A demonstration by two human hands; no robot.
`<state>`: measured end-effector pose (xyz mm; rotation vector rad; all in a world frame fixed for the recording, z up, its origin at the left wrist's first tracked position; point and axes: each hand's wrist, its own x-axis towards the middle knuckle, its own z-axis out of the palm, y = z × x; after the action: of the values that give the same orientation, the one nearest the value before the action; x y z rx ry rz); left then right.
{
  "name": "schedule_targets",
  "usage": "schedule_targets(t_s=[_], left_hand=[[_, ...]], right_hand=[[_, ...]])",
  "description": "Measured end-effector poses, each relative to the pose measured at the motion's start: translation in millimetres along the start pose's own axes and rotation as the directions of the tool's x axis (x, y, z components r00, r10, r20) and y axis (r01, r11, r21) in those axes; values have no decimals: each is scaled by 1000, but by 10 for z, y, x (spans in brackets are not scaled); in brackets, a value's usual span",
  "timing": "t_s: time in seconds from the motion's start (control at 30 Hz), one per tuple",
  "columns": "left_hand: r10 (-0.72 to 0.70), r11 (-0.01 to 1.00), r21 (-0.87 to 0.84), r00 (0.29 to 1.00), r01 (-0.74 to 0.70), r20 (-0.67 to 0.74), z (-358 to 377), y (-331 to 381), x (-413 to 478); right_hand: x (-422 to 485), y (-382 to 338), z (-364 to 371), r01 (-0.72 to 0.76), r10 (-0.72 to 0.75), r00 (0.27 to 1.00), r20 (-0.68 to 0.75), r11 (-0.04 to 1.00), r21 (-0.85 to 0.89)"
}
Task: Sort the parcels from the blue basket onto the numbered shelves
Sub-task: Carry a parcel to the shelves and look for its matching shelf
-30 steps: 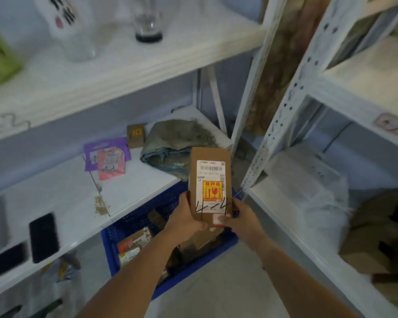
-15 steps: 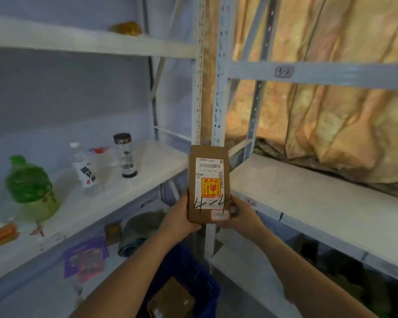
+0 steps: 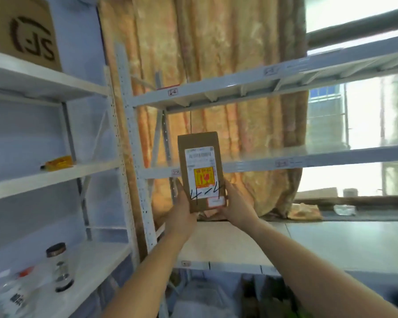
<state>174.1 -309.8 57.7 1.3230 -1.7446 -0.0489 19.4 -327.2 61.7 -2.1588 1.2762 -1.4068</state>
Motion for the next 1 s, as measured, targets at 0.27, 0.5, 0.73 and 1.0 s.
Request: schedule_targets(t_s=[0.27, 0.5, 0.73, 1.0], left_hand=[[163, 986, -30, 986, -163, 18, 1019, 1102, -47], [362, 921, -220, 913, -321, 185, 2134, 2040, -78], [344, 934, -203, 893, -294, 290, 3659, 2788, -178], [183, 979, -157, 894, -128, 409, 4867, 3104, -275]], right_hand=[[-614, 464, -1342, -167, 99, 968, -230, 938, -303], [-1108, 1257, -2426, -357, 250, 909, -334, 880, -312], [-1492, 2367, -3444, -481, 341, 860, -378, 790, -380], [-1728, 3523, -3894, -532, 436, 845, -310, 747, -399]])
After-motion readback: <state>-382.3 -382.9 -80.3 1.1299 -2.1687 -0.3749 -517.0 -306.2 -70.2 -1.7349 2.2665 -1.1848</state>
